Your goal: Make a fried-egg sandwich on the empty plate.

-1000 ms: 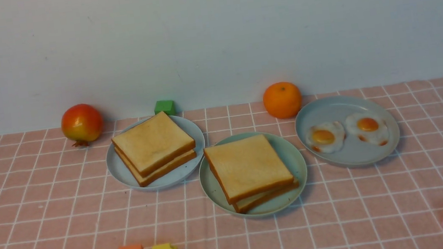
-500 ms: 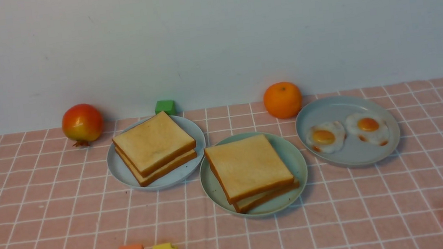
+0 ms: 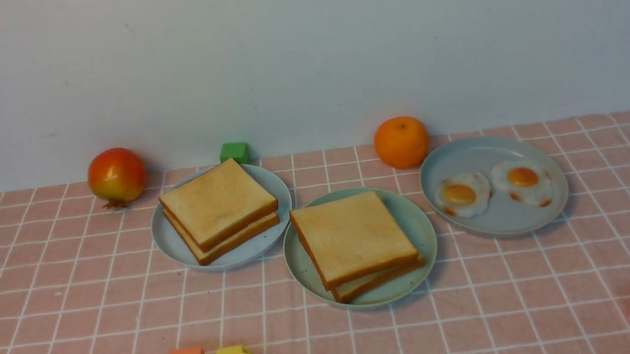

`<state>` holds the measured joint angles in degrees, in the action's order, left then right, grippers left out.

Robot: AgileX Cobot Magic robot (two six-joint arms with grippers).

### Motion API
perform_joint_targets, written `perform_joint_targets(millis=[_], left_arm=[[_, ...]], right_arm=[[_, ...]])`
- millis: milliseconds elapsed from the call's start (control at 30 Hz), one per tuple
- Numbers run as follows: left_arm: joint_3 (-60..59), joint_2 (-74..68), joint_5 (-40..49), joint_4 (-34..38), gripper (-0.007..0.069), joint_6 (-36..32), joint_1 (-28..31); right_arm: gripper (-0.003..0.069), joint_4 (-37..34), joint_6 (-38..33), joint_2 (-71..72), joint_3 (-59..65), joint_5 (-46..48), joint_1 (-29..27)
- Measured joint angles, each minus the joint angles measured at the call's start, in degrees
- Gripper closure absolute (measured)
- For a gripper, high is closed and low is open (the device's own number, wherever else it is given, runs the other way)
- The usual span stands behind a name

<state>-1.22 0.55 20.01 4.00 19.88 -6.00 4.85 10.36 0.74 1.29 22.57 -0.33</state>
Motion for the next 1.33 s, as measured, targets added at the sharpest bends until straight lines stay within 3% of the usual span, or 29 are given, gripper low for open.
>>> perform_joint_targets(millis=[1333], left_arm=[[0.1, 0.0, 0.2, -0.3, 0.0612, 0.3, 0.0]], right_arm=[[0.0594, 0.0, 0.0, 0.0, 0.0, 0.0, 0.0]])
